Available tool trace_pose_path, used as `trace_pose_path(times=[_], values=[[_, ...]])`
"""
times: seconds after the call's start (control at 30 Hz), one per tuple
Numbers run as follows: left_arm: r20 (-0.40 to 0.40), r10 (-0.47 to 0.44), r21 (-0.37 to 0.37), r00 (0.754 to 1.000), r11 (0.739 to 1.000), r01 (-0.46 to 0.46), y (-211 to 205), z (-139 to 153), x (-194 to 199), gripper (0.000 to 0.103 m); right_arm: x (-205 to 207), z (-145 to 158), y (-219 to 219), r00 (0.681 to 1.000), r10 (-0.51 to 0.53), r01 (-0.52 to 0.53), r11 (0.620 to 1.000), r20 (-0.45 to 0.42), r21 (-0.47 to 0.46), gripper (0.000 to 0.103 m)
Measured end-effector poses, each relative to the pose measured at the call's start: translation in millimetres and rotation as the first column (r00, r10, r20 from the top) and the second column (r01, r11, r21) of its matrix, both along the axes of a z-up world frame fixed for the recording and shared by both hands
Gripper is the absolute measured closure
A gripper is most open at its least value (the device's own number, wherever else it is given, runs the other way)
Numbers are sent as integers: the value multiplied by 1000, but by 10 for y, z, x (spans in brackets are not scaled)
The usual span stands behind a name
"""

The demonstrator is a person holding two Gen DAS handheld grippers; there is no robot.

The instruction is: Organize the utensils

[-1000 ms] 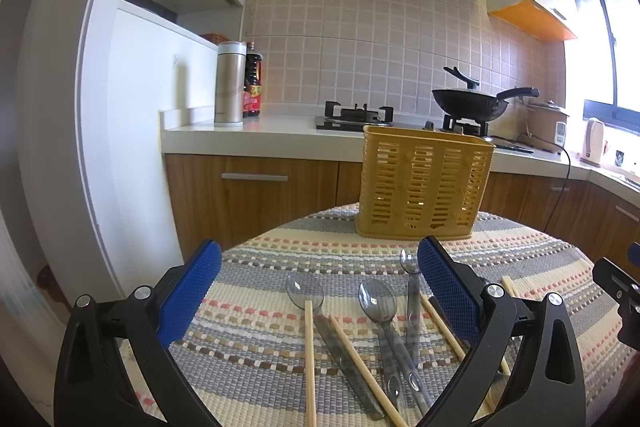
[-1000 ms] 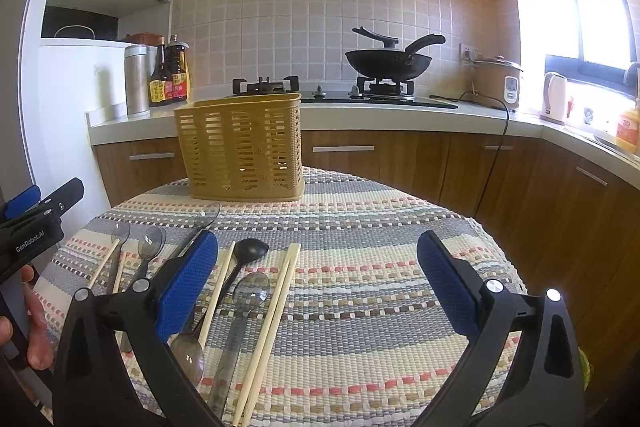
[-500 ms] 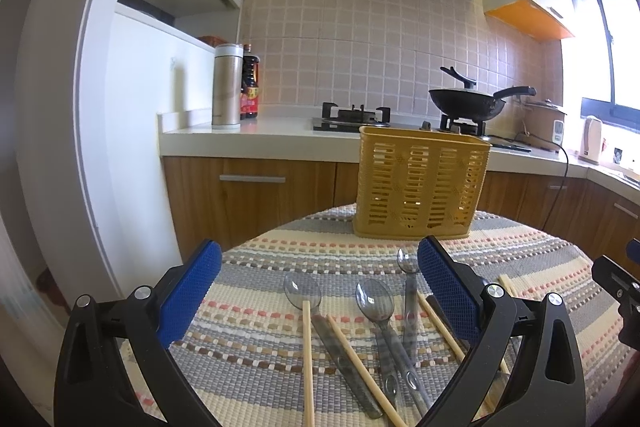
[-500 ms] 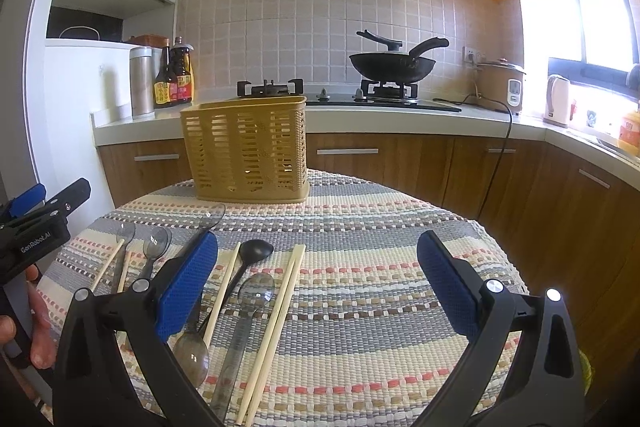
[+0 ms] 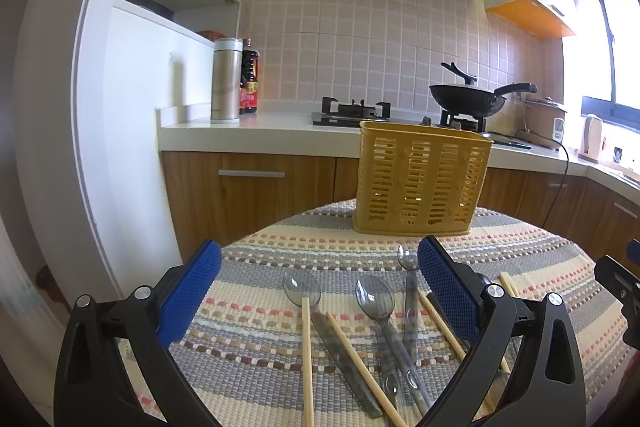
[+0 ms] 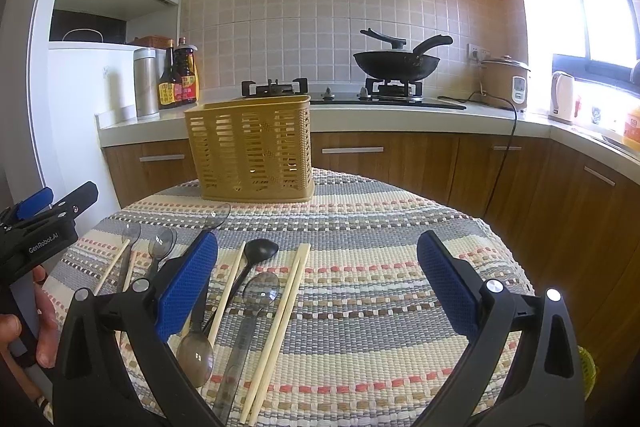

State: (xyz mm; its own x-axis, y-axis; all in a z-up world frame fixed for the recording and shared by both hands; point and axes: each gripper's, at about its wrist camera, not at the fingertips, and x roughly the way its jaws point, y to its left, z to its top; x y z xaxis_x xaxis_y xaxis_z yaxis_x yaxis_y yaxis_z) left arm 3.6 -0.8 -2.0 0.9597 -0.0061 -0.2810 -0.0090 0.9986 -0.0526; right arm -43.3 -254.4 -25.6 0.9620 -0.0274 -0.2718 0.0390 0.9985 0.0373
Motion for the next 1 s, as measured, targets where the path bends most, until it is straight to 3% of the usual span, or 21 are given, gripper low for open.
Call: trace_pose_path(times=[1.0], values=[[6, -1, 3, 1000, 1000, 1, 10, -6, -16, 8, 20, -30, 26, 1000, -2, 2, 1000, -9, -14, 8]])
